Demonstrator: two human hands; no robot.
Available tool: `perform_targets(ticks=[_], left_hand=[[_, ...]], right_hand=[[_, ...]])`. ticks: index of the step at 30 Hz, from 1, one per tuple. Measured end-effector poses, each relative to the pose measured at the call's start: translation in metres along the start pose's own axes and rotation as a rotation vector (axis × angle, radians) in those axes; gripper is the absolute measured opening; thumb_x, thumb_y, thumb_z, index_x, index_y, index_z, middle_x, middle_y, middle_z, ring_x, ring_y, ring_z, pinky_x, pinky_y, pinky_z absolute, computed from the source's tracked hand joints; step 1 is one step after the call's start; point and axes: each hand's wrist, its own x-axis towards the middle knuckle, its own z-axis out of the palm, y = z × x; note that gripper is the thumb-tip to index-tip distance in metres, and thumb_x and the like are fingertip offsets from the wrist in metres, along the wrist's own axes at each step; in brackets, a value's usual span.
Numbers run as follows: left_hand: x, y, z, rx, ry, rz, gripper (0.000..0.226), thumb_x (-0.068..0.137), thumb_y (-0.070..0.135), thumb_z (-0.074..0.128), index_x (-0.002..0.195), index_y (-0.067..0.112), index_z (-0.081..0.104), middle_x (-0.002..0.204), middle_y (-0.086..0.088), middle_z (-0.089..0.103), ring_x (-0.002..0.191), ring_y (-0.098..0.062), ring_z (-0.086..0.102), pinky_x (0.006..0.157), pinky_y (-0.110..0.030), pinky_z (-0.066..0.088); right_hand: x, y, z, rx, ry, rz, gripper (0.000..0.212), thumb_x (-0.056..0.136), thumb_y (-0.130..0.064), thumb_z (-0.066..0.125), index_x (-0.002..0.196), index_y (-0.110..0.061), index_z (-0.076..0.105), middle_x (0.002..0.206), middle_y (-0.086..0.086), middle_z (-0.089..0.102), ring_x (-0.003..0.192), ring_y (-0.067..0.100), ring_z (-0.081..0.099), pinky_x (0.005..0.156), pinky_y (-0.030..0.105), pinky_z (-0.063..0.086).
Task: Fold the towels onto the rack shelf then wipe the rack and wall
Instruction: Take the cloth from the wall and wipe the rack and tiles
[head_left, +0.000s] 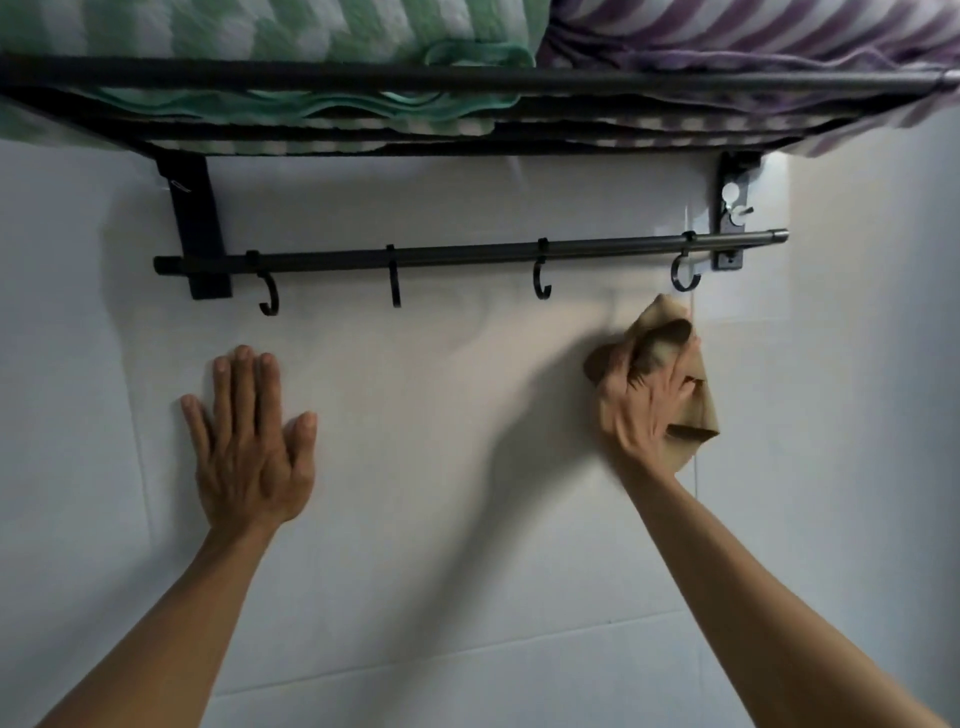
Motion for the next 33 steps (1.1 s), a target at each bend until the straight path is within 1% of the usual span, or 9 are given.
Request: perform_targets(ticks=[3,10,14,17,19,24,26,30,33], left_hand=[[0.0,-0.002,0.0,-0.001,-0.001,-0.001,0.071,0.101,0.047,0.022,0.161,0.013,0.007,0.17,-0.007,0.001,0.156,-0.023,-0.002,0.124,-0.056,-0.002],[0.001,-0.004,0.004,0.021,0.031,0.006,0.071,0.101,0.047,0.022,0.161,0.011,0.011,0.169,-0.009,0.005,0.156,-0.025,0.002,0.124,-0.055,0.0],[0.002,-0.004,0.003,0.013,0.036,0.011,0.071,0.101,0.047,0.023,0.16,0.01,0.013,0.169,-0.009,0.007,0.156,-0.024,0.003,0.125,-0.053,-0.002],[0.002,-0.006,0.003,0.008,0.043,0.013,0.07,0.101,0.046,0.023,0.16,0.011,0.013,0.169,-0.009,0.007,0.156,-0.024,0.002,0.125,-0.054,-0.001],[0.003,-0.006,0.004,0.006,0.038,0.025,0.07,0.101,0.046,0.023,0.16,0.011,0.012,0.169,-0.009,0.006,0.156,-0.024,0.002,0.124,-0.055,0.0],[-0.002,-0.019,0.0,0.002,0.035,0.093,0.067,0.102,0.043,0.025,0.16,0.008,0.015,0.168,-0.01,0.009,0.156,-0.024,0.006,0.125,-0.054,0.005],[-0.004,-0.025,-0.002,-0.004,0.039,0.115,0.067,0.102,0.041,0.027,0.159,0.006,0.018,0.168,-0.01,0.012,0.156,-0.025,0.008,0.125,-0.053,0.006],[-0.008,-0.032,0.0,-0.007,0.064,0.09,0.068,0.104,0.044,0.026,0.157,0.001,0.019,0.166,-0.013,0.017,0.155,-0.025,0.011,0.126,-0.05,0.004],[-0.01,-0.033,0.003,-0.03,0.082,0.052,0.065,0.106,0.043,0.017,0.158,0.004,0.014,0.166,-0.013,0.014,0.155,-0.021,0.007,0.126,-0.048,-0.001]], right_hand=[[0.02,0.006,0.009,-0.199,0.024,-0.072,0.067,0.106,-0.038,0.029,0.161,-0.017,-0.001,0.17,0.003,-0.004,0.156,0.025,-0.01,0.121,0.06,-0.004],[0.033,0.009,0.028,-0.303,0.045,-0.044,0.068,0.105,-0.043,0.024,0.16,-0.018,-0.007,0.17,0.002,-0.009,0.155,0.027,-0.015,0.121,0.063,-0.003],[0.026,-0.005,0.032,-0.325,0.026,-0.095,0.067,0.102,-0.035,0.028,0.161,-0.013,0.006,0.17,0.005,-0.007,0.154,0.033,-0.013,0.119,0.067,-0.002],[0.008,-0.023,0.047,-0.372,-0.075,-0.204,0.077,0.087,-0.028,0.026,0.162,-0.019,0.006,0.169,0.007,-0.008,0.154,0.037,-0.014,0.118,0.066,-0.004],[-0.008,-0.041,0.064,-0.356,-0.124,-0.274,0.072,0.092,-0.03,0.023,0.162,-0.021,0.01,0.169,0.006,-0.006,0.154,0.033,-0.016,0.118,0.062,-0.007],[-0.055,-0.087,0.104,-0.385,-0.23,-0.387,0.063,0.094,-0.037,0.023,0.145,-0.007,0.047,0.169,0.007,-0.011,0.153,0.031,-0.022,0.118,0.057,-0.013],[-0.074,-0.101,0.118,-0.379,-0.268,-0.433,0.066,0.093,-0.038,0.026,0.152,-0.012,0.039,0.168,0.005,-0.017,0.151,0.03,-0.026,0.12,0.059,-0.01],[-0.117,-0.119,0.149,-0.32,-0.426,-0.604,0.074,0.096,-0.042,0.026,0.161,-0.021,-0.003,0.167,0.002,-0.02,0.149,0.028,-0.031,0.12,0.058,-0.015],[-0.137,-0.128,0.167,-0.319,-0.534,-0.738,0.072,0.098,-0.049,0.017,0.159,-0.025,-0.01,0.167,-0.001,-0.022,0.146,0.021,-0.037,0.118,0.048,-0.024]])
